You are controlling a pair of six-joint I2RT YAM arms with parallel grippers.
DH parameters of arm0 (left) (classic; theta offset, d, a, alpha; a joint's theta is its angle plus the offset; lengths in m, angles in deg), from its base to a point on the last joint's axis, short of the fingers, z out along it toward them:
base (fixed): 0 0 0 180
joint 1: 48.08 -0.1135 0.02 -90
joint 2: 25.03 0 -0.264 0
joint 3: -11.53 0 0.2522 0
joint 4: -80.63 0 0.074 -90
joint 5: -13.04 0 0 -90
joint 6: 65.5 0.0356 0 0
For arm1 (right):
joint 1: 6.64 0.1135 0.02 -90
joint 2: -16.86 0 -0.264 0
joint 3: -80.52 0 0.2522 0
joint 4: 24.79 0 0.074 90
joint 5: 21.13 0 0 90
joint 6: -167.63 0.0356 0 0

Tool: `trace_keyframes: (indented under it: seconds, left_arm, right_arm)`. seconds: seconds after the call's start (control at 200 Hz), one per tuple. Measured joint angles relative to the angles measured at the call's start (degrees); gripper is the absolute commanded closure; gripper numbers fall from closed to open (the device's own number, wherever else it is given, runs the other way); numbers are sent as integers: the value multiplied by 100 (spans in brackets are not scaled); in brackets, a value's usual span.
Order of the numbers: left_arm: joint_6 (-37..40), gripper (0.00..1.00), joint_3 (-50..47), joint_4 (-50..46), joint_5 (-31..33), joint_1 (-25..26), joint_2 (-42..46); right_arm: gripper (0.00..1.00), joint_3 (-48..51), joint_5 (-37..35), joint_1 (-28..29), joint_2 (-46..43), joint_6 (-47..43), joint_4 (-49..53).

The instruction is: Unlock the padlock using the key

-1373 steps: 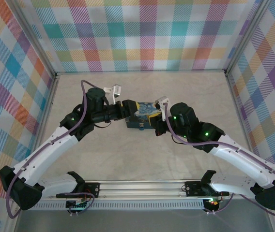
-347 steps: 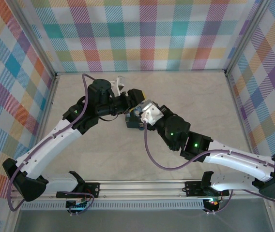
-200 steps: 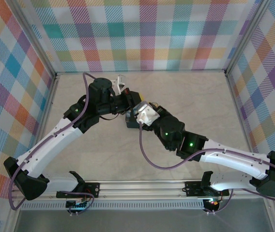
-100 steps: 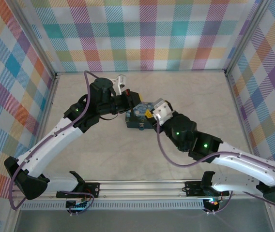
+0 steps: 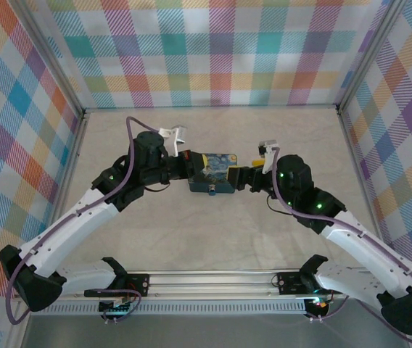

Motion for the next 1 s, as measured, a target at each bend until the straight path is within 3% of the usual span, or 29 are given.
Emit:
trace_keyframes:
  seconds: [0.14,0.385,0.61,0.865,1.0]
  left_arm:
    - [50,100,-262,330,-111,0,168]
    - [-11,100,-601,885,-275,7,306]
    - [-144,100,-634,1252,-393,101,291]
    - [-249,100,-636,1550,-442,227,201]
    - [-280,100,-645,1578,-439,256,190]
  right_arm:
    - [30,483,1248,-511,79,999,-935]
    - [40,1220,2555,-649,258,2382,-2892]
    - [49,1226,3014,-649,354,2946,-3947]
    - [64,1224,3209,-647,629,3233,-4336]
    - [65,1222,3261,-605,675,3279,-4463]
